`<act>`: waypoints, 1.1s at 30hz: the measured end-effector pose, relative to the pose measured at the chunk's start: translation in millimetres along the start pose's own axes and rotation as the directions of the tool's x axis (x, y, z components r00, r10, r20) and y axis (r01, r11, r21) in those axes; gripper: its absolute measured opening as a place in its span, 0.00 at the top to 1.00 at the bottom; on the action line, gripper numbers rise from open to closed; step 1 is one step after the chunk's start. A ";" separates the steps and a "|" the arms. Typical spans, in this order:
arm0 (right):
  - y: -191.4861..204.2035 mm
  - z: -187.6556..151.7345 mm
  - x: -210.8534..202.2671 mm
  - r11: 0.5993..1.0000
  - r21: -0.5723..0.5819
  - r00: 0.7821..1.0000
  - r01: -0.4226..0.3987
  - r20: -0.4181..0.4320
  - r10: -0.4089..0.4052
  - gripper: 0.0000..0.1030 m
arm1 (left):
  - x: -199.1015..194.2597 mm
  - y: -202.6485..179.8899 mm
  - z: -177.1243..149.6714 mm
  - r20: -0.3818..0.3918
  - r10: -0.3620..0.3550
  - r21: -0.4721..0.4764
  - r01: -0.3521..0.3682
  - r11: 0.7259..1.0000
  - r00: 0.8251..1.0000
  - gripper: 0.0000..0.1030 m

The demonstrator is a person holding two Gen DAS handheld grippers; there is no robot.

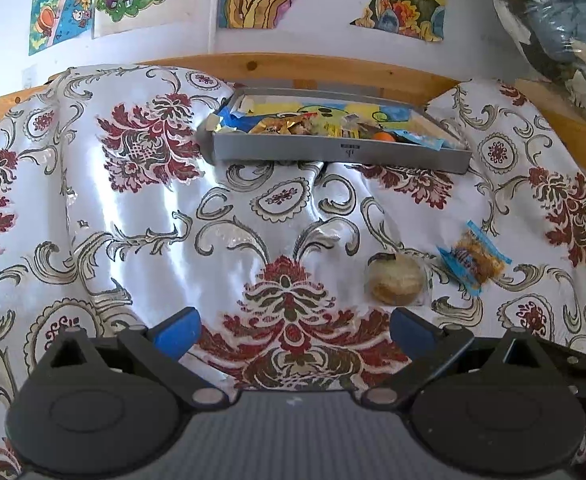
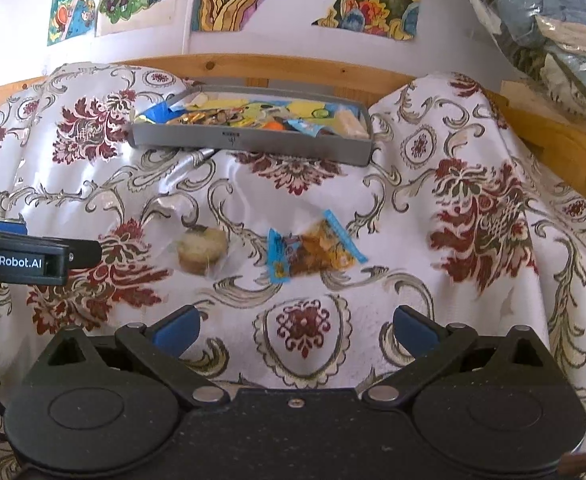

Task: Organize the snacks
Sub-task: 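Lift both tools out of the tray and move back to remaining snacks, then close left tool on clear bread packet while right tool grips clear jerky packet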

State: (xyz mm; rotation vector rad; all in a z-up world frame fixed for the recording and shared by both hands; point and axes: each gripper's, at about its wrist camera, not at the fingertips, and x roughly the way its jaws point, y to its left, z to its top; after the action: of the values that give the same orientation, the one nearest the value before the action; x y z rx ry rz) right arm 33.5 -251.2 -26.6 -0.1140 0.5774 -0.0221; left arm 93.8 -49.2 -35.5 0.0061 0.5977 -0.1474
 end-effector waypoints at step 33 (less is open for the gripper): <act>-37.8 54.2 85.6 0.989 -0.135 0.995 -0.052 -0.087 0.040 0.01 | 67.4 -18.4 31.1 -0.100 -0.071 0.007 0.072 0.997 0.992 0.01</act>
State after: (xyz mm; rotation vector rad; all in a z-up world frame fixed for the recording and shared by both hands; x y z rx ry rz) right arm 135.3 -287.7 -23.8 -0.2346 0.6654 0.0584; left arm 163.7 -78.1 -46.8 0.0023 0.6968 -0.2212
